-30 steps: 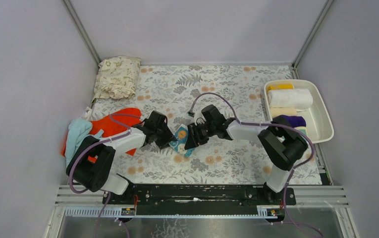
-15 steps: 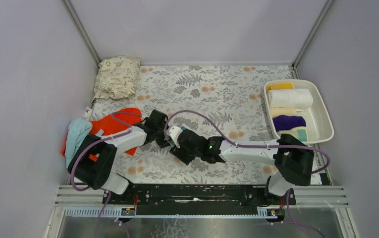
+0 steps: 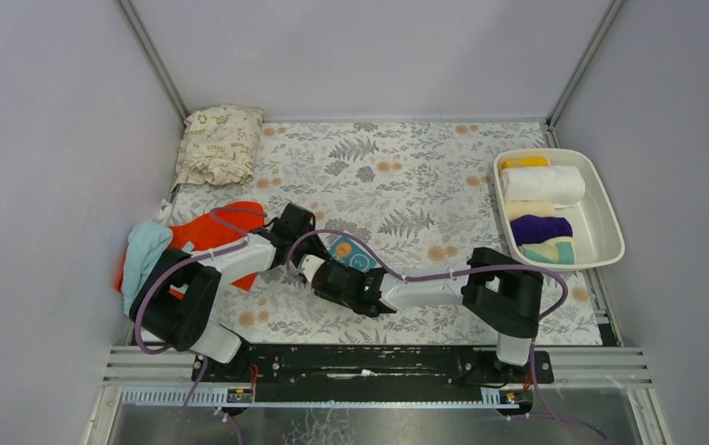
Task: Roll the towels
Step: Roll the towel at the center of the board.
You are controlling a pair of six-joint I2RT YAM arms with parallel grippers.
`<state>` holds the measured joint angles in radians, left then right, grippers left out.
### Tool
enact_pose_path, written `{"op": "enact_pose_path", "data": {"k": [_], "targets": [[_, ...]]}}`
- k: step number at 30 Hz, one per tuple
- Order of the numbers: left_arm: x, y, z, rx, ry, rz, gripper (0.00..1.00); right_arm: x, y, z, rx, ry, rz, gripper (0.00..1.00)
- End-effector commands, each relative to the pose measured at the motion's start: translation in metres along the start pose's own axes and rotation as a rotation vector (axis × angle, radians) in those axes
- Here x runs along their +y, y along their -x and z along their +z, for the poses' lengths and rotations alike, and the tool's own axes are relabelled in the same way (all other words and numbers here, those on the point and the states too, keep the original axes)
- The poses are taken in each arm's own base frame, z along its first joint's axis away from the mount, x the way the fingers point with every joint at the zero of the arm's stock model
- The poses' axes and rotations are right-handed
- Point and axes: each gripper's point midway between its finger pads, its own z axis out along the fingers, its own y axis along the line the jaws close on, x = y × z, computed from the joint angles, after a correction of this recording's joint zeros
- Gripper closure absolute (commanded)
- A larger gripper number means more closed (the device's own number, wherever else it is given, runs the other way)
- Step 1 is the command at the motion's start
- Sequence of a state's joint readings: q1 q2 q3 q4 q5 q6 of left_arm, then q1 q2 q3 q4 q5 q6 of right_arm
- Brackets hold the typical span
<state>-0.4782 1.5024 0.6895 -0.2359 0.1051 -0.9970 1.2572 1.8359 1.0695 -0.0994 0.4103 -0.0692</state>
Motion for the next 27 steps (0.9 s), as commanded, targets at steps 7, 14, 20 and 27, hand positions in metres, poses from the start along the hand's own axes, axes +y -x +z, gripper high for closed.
{"op": "enact_pose_path", "data": {"k": [7,14,20,27], "targets": [[0.037,-0.005,-0.002,-0.022,0.119,0.031,0.44,0.039,-0.024,0.004,0.069,0.226,0.066,0.78],[0.037,0.011,-0.033,-0.121,0.104,-0.02,0.18,0.045,0.013,-0.019,-0.045,0.545,0.33,0.91],[0.041,0.018,-0.06,-0.185,0.078,-0.074,0.07,0.04,0.031,-0.032,-0.099,0.831,0.599,0.93],[0.034,0.007,-0.073,-0.162,-0.021,-0.096,0.05,0.025,0.031,-0.035,-0.151,1.077,0.907,0.92]]}}
